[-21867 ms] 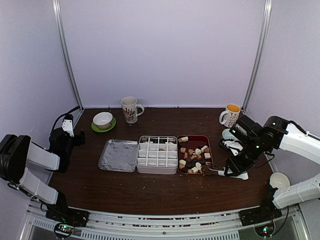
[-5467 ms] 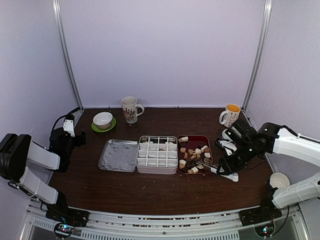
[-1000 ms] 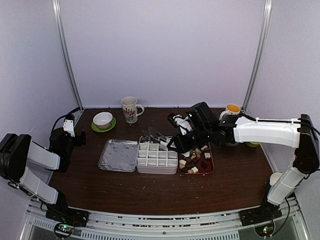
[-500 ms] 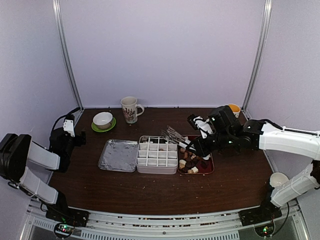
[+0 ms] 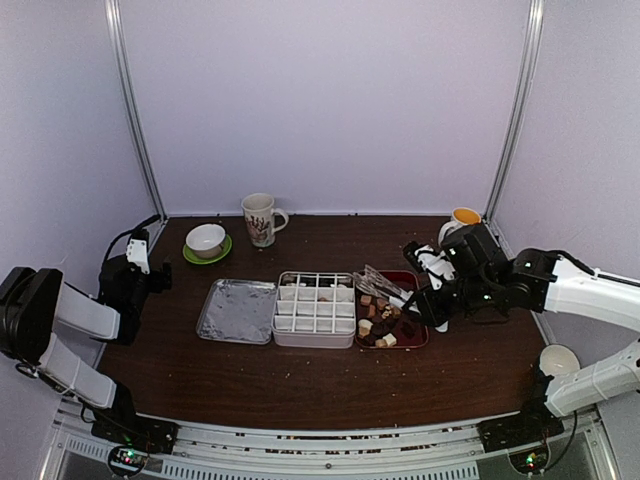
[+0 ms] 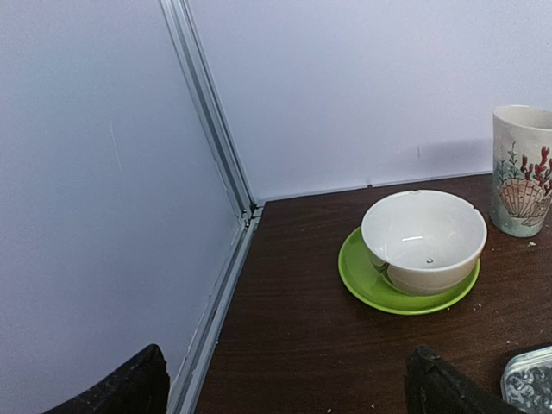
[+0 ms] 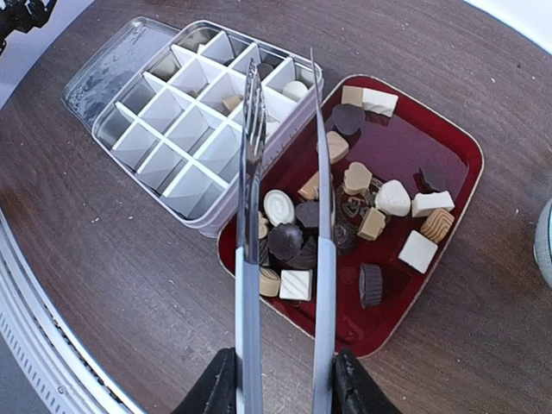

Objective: Pack the chocolate
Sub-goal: Place the fake chocolate in the empty pocket of the box, then pick up the fake chocolate from the plate.

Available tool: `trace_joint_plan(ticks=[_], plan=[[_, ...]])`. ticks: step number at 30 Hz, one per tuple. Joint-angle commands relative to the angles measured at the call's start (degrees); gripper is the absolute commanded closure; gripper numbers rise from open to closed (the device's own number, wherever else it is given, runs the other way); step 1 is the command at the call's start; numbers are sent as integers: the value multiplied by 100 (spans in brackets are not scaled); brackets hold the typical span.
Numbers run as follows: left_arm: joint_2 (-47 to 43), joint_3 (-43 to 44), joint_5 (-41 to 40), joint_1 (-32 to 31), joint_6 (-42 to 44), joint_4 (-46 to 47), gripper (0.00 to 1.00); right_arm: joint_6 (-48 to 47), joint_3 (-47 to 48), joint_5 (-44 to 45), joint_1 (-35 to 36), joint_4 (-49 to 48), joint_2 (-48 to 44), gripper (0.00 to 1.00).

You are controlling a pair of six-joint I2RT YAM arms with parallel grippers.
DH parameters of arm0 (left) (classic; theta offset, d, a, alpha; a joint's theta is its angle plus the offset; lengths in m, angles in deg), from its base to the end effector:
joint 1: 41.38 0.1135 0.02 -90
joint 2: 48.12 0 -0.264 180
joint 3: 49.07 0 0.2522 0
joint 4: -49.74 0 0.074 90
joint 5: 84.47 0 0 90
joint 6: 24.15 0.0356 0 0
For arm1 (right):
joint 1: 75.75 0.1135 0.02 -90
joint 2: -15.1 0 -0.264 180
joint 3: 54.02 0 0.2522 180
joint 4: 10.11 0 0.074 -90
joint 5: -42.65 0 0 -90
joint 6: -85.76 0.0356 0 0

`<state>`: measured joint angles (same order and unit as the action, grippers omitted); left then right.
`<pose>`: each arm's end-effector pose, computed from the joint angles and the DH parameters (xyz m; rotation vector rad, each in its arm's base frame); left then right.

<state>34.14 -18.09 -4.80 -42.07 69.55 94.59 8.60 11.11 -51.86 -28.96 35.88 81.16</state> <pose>0.2506 0.0034 0.1661 -0.0712 1.6833 0.1912 0.1622 0.1767 0.2707 -0.7569 2.3484 0.5685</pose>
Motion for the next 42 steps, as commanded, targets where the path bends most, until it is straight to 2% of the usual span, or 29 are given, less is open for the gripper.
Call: trace_joint_plan(ticks=[1, 14, 20, 27, 32, 37, 42], plan=[[-52, 50, -46, 50, -60, 211, 2, 216, -27, 341, -78, 466, -257, 64], [-52, 36, -55, 50, -54, 236, 2, 303, -3, 225, -453, 1293, 74, 64], [-96, -237, 671, 46, 255, 556, 2, 273, 94, 55, -666, 1433, 253, 64], [-114, -346, 795, 50, 306, 742, 2, 367, 153, -34, -739, 1742, 265, 64], [-182, -262, 758, 49, 285, 533, 2, 351, 190, -338, -729, 2126, 91, 64], [-411, -140, 715, 46, 275, 59, 2, 359, 278, -199, -735, 2324, 22, 62], [-413, -155, 793, 47, 283, 114, 2, 391, 168, -110, -741, 2376, 77, 63]])
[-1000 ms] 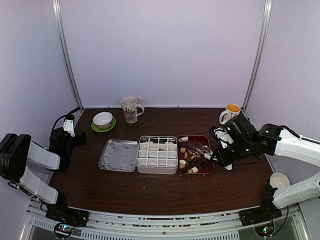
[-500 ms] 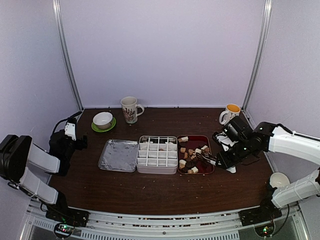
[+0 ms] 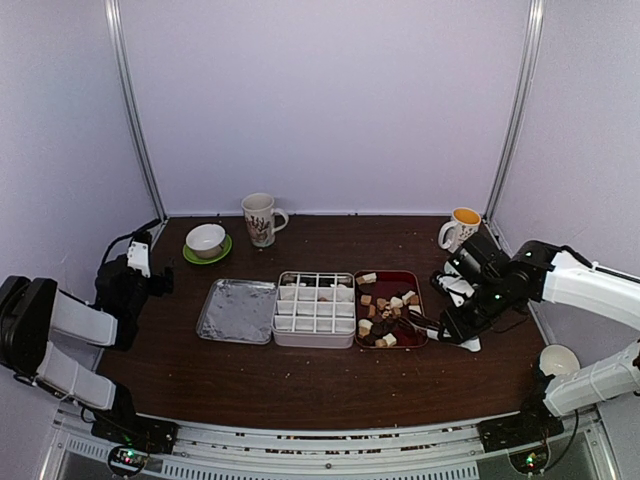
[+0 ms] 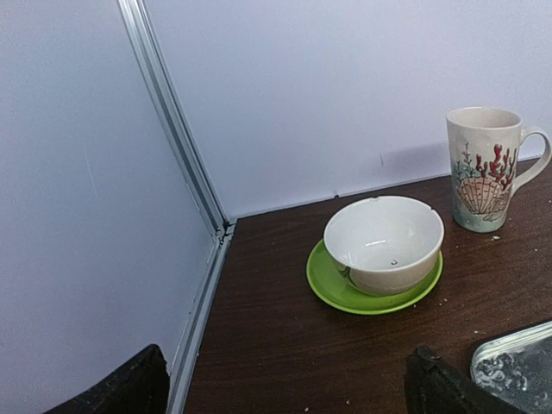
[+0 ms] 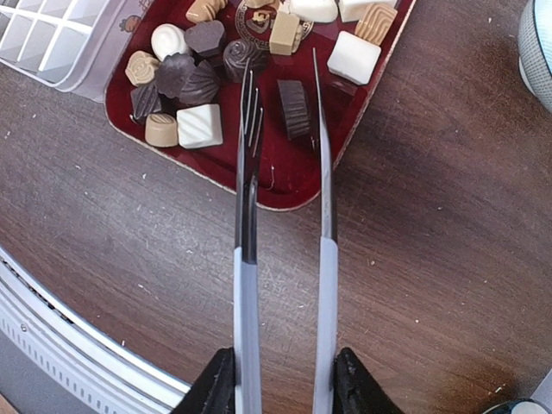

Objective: Pack the chocolate
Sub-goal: Pick up the fake chocolate from the plate.

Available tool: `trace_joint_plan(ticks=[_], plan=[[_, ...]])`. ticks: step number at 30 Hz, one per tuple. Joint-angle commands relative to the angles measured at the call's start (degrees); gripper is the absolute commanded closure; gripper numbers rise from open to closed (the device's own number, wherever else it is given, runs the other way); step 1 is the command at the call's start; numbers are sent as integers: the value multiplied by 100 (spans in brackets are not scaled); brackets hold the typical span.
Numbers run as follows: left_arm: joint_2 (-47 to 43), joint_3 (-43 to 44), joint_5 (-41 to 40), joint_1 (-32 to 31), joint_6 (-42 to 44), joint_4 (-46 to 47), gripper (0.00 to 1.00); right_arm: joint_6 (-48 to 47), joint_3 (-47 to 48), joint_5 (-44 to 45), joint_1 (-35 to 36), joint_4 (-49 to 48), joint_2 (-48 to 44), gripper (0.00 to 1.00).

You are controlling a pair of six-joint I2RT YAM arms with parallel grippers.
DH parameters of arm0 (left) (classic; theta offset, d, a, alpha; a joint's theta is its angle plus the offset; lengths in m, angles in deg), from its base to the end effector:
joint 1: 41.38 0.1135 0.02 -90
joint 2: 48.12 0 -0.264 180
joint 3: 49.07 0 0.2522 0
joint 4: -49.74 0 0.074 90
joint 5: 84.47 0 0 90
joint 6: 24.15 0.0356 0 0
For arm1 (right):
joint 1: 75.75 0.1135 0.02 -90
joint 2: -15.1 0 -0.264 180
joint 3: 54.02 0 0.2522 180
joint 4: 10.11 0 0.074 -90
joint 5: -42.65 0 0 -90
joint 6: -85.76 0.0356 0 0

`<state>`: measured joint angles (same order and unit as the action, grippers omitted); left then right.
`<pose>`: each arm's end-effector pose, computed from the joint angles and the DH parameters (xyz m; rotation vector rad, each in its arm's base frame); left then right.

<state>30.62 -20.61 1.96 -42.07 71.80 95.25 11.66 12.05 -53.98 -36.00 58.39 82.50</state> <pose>0.2388 -0.0007 0.1693 0.0485 1.6546 0.1214 0.1576 0.1364 0.2487 -0.6196 2.7912 0.3838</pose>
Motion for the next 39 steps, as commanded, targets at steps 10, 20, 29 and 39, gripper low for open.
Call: trace_joint_plan(ticks=[10, 20, 29, 39], plan=[[81, 33, 118, 47, 54, 277, 2, 124, -77, 13, -37, 17, 144, 66], [227, -143, 190, 51, 103, 752, 2, -23, 282, -72, -37, 19, 35, 77], [-131, -194, 238, 51, 111, 517, 2, -93, 534, -359, -36, -326, -102, 80], [-485, -260, 286, 50, 116, 348, 2, -131, 568, -776, -36, -684, -81, 81]])
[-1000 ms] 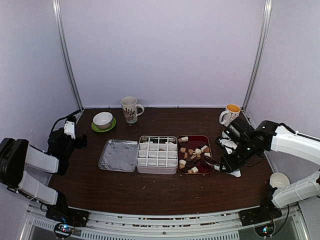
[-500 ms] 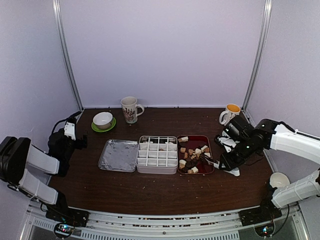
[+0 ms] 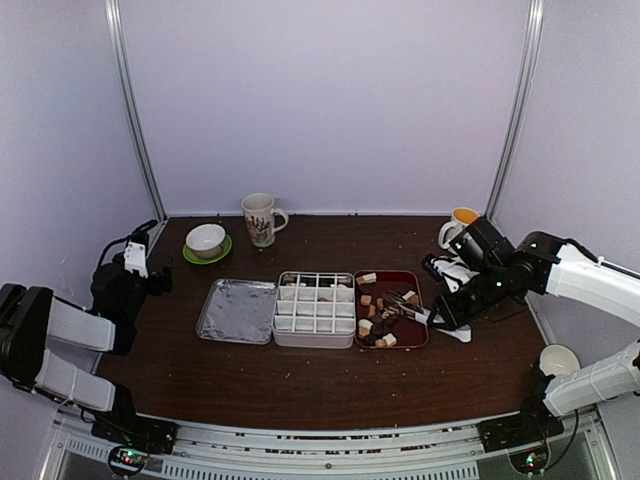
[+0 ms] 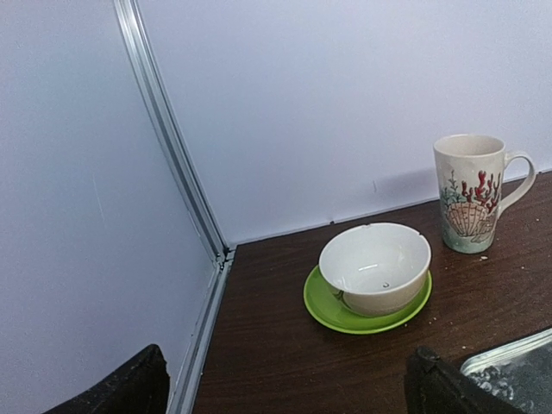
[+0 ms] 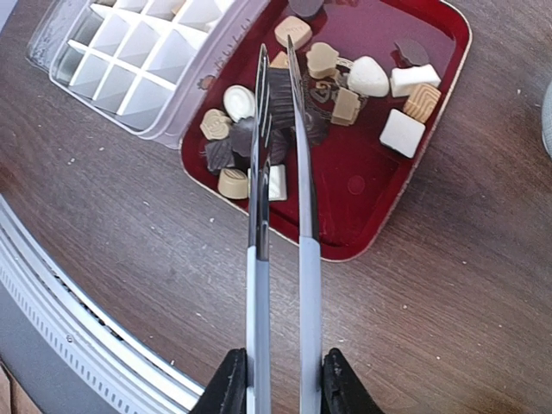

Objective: Pack the chocolate
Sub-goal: Pick up the fake chocolate from the plate, then pick up the packing box from the center of the board.

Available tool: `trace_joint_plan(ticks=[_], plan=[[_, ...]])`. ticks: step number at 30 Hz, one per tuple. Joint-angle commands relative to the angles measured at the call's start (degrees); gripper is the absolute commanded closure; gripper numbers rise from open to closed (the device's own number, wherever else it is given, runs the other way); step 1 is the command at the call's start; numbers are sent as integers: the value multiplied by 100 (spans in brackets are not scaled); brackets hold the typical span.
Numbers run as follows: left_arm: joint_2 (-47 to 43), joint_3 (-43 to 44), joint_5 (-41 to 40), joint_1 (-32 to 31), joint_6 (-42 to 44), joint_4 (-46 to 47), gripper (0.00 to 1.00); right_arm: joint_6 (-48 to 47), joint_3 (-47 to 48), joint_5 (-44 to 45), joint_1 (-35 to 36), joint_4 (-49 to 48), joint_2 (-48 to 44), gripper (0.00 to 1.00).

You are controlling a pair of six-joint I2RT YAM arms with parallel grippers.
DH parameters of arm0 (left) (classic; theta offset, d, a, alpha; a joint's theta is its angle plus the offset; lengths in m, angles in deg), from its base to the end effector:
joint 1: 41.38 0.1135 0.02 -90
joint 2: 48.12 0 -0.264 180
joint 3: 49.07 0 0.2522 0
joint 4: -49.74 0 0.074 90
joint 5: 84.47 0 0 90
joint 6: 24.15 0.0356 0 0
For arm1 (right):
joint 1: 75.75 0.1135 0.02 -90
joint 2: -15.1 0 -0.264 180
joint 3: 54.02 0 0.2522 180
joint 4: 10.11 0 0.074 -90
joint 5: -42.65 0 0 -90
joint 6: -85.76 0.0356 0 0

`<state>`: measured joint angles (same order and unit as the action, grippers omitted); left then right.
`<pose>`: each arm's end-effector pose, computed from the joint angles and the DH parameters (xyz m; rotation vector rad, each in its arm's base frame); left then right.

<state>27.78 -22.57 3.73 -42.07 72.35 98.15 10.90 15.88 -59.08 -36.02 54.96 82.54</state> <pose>0.2294 -0.0016 0.1762 0.0751 1.5872 0.1041 0.1652 0.1467 0.2715 -0.6543 2.6783 0.5607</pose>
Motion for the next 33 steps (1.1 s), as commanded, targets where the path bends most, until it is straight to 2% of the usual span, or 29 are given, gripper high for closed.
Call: trace_joint_plan(ticks=[1, 8, 25, 33], plan=[[-244, -64, 147, 51, 69, 20, 2, -66, 183, -303, -35, -374, -75, 81], [-725, -129, 127, 51, 67, -295, 2, -42, 201, -442, -36, -577, 20, 81], [-1140, -281, 272, 51, 129, -280, 2, 33, 46, -709, -26, -799, -6, 81], [-1497, -375, 275, 47, -60, -190, 2, -68, 66, -1158, 0, -952, -19, 81]])
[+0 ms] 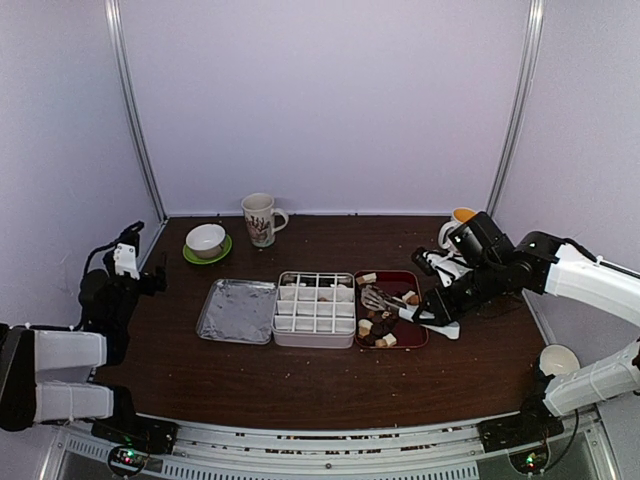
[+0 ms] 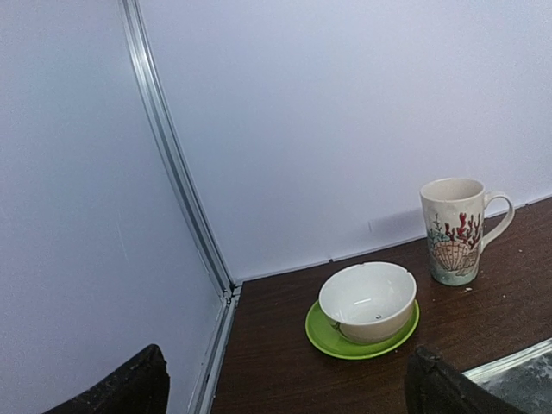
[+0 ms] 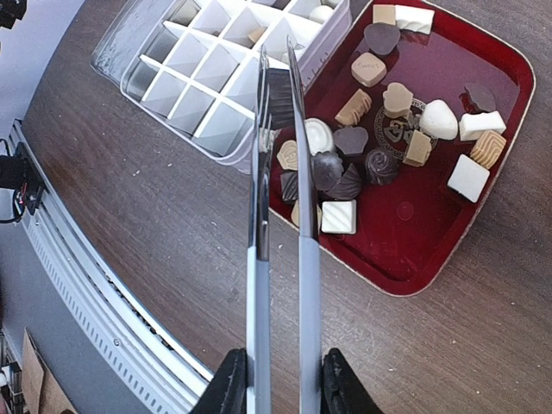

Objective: Pack the chocolate
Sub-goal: Pick up the packing box from the center of the board.

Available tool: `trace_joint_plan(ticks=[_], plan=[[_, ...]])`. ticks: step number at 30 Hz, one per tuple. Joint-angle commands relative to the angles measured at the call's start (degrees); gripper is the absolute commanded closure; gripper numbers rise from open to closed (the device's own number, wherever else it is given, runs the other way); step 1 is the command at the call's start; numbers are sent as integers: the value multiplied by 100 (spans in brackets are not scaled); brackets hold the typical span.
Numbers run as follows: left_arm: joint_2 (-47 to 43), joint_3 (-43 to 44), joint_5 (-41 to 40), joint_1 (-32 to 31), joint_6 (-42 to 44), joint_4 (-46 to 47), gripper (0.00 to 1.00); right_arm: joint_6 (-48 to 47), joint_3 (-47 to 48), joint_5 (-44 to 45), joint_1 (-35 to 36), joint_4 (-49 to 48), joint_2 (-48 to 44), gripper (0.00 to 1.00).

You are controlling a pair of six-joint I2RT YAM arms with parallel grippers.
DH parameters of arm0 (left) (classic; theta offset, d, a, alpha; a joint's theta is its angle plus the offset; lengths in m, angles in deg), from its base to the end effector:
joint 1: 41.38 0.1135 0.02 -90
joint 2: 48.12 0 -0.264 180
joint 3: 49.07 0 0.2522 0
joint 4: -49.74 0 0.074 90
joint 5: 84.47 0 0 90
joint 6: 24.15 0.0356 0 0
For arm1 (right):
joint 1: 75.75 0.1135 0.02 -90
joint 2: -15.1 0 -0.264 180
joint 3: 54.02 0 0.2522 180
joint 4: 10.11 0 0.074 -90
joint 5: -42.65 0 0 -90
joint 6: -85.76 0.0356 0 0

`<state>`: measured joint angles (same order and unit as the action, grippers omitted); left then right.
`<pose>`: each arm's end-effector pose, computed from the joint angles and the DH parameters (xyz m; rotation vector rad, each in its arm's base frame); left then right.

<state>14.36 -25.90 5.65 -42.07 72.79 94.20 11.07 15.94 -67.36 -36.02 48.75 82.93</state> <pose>0.2023 -0.0025 0.1977 0.1003 1.4781 0.0868 0.1701 0.1572 0.2775 -0.7039 2.5860 0.7882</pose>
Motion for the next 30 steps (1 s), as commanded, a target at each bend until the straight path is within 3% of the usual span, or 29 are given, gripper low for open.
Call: trace_joint_plan(ticks=[1, 6, 11, 14, 17, 22, 30], plan=[[-183, -44, 89, 46, -139, 195, 2, -83, 62, -402, 11, -373, -37, 81], [-390, 60, 300, 45, -488, -118, 2, -9, 68, -552, 175, -616, 81, 81], [-974, 476, 837, 46, -1176, -1590, 2, -34, 113, -505, 266, -708, 298, 81], [-1187, 504, 579, 49, -1559, -1802, 2, -2, 127, -509, 319, -831, 335, 81], [-1265, 237, 226, 51, -1793, -1451, 2, -30, 135, -471, 339, -857, 389, 81], [-1473, 28, -438, 50, -2976, -1730, 2, -57, 166, -464, 352, -884, 457, 81], [-723, 796, 1463, -1, -3009, -2785, 3, -81, 146, -365, 358, -954, 459, 81]])
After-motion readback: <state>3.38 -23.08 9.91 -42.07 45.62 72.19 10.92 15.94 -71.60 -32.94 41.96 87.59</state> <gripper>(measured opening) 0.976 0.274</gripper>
